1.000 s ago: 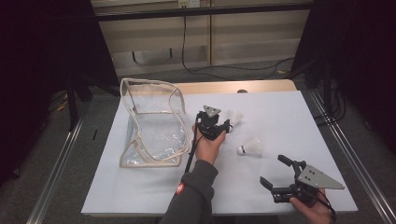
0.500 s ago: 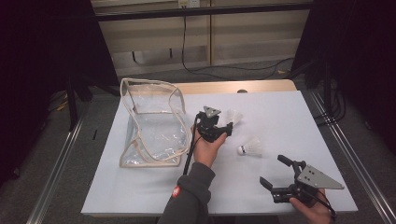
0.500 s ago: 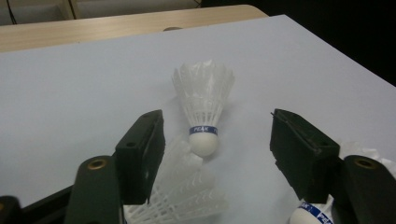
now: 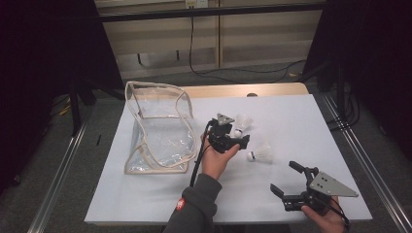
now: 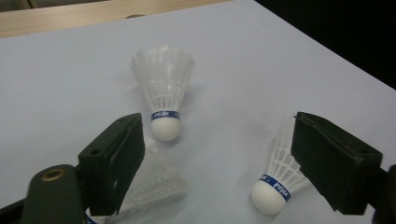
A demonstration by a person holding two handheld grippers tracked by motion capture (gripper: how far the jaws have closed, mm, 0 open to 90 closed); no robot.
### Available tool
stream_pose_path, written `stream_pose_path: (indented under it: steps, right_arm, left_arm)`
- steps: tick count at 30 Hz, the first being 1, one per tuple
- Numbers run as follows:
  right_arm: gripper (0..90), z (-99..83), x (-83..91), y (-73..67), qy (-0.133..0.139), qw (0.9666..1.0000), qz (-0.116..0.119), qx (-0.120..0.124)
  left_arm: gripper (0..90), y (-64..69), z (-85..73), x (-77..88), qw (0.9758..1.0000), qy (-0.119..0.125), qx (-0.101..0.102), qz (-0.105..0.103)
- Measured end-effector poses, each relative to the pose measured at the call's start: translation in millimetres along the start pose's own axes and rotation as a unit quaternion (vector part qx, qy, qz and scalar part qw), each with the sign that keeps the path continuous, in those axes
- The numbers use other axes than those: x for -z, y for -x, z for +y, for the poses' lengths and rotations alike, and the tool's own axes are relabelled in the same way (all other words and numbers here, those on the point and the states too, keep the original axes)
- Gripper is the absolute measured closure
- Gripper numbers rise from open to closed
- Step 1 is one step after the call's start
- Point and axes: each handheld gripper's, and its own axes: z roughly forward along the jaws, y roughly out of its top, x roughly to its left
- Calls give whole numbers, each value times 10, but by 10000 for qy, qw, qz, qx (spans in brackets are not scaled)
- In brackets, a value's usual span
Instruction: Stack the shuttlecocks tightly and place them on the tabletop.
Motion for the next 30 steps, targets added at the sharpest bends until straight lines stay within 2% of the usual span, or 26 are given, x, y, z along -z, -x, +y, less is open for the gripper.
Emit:
stream_pose_path:
  steps: [4,6,8,12,15,22,28,30]
  right_arm:
    - [20,0,2,0,-2,10000,2,2]
    - [20,-1,2,2,-2,10000,-4,10]
    - [20,-2,2,4,-2,10000,5,19]
    - [20,-3,-1,1,-4,10000,1,-10]
    - [20,-2,-2,0,-7,10000,-9,5]
    - [20,-5,0,8,-11,10000,-4,-7]
    - [20,-9,-5,9,-18,10000,-3,-8]
    - [20,-10,-6,9,-24,10000,-6,-16]
  left_arm:
    - [133,20,-17,32,9998,118,-21,-143]
    - [117,25,-36,37,9998,104,-28,-170]
    - [112,40,-57,43,9998,56,-125,-168]
    - [97,61,-95,60,9995,39,-157,-288]
    - [78,78,-107,70,9991,-76,-221,-367]
    - [71,137,-162,111,9980,-51,-332,-539]
    - [65,147,-228,124,9975,-108,-430,-556]
    - [60,157,-239,129,9969,-131,-418,-655]
